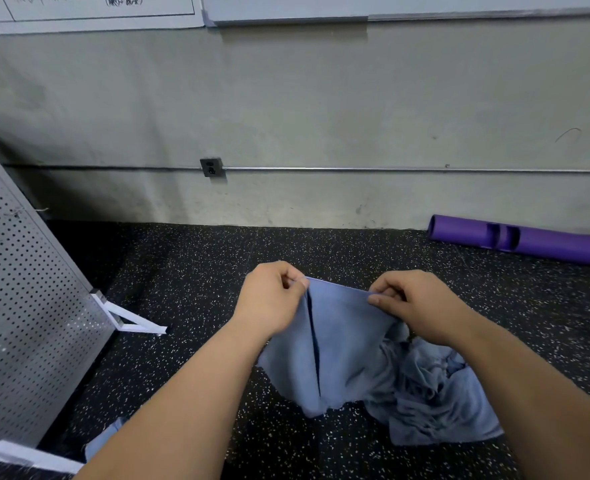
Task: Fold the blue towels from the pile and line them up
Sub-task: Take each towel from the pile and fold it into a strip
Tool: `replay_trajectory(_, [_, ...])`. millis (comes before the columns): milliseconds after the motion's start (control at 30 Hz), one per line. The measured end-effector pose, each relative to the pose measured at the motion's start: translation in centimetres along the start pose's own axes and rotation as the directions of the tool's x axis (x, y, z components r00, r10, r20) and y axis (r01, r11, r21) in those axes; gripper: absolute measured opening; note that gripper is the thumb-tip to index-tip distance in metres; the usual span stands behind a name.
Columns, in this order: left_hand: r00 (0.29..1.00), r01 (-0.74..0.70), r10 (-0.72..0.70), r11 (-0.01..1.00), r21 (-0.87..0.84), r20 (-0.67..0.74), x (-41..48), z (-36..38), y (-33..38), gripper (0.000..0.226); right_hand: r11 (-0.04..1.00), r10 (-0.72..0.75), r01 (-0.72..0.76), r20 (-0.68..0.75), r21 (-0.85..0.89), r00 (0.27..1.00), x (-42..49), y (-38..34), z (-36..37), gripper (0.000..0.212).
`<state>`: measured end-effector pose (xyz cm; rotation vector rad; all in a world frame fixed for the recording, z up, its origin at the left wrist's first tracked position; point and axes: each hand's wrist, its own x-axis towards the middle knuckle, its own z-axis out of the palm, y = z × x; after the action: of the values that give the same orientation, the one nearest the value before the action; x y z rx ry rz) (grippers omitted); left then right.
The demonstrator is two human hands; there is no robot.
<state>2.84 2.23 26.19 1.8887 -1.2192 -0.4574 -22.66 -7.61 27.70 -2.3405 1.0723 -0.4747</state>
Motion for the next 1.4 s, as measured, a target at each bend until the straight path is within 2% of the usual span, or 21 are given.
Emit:
replay_trajectory(200, [0.994, 0.083, -0.077, 0.994, 0.067, -0.079, 0.5, -1.2, -0.9, 0.017, 0.997, 0.056, -0.061, -0.079, -0.056, 0.995, -0.2, 0.9, -1.1, 0.012])
replay_trajectory(333, [0.984, 0.137, -0.118, 0.981, 0.138, -0.133, 0.8, -1.9, -1.3, 0.016, 0.993, 0.113, -0.114, -0.106, -0.001, 0.988, -0.6, 1.2, -1.8, 0.013])
replay_trajectory(500, [0.976, 0.182, -0.158, 0.97, 0.161, -0.149, 0.7, -2.0, -1.3, 0.016, 0.962, 0.128, -0.1, -0.098, 0.252, 0.987, -0.9, 0.8, -2.0, 0.006])
replay_trajectory(633, [0.984, 0.141, -0.128, 0.985, 0.103, -0.121, 0.4, -2.0, -1.1, 0.01, 0.848, 0.159, -0.104, -0.061, 0.521, 0.985, -1.1, 0.0, -2.0, 0.01])
replay_trajectory(733, [0.992, 0.101, -0.096, 0.993, 0.058, -0.087, 0.2, -1.9, -1.1, 0.009, 0.806, 0.165, -0.112, -0.039, 0.581, 0.985, -1.2, -0.5, -1.8, 0.016])
replay_trajectory(867, [0.998, 0.055, -0.055, 0.998, -0.007, -0.01, 0.0, -1.6, -1.0, 0.017, 0.675, 0.176, -0.179, 0.08, 0.716, 0.981, -0.9, -1.5, -1.2, 0.02])
replay_trajectory(933, [0.998, 0.048, -0.045, 0.995, -0.086, 0.032, 0.0, -1.4, -1.0, 0.022, 0.657, 0.167, -0.202, 0.12, 0.726, 0.979, -0.8, -2.0, -0.8, 0.028])
replay_trajectory(1067, [0.996, 0.035, -0.01, 0.95, -0.309, 0.084, -0.2, -0.9, -0.3, 0.025, 0.736, 0.098, -0.141, 0.102, 0.662, 0.99, -0.8, -2.6, -0.2, 0.049])
replay_trajectory(1167, [0.993, 0.04, 0.009, 0.917, -0.396, 0.12, -0.7, -0.7, 0.6, 0.023, 0.831, 0.095, -0.069, -0.017, 0.552, 0.995, -0.4, -2.5, 0.4, 0.042])
replay_trajectory(1233, [0.988, 0.044, 0.024, 0.905, -0.424, 0.153, -0.9, -0.5, 0.7, 0.023, 0.852, 0.097, -0.041, -0.081, 0.522, 0.992, -0.2, -2.6, 0.6, 0.035])
replay_trajectory(1400, [0.981, 0.041, 0.051, 0.885, -0.463, 0.186, -1.0, -0.1, 0.8, 0.024, 0.916, 0.053, 0.007, -0.138, 0.401, 0.989, -0.2, -3.0, 0.8, 0.025])
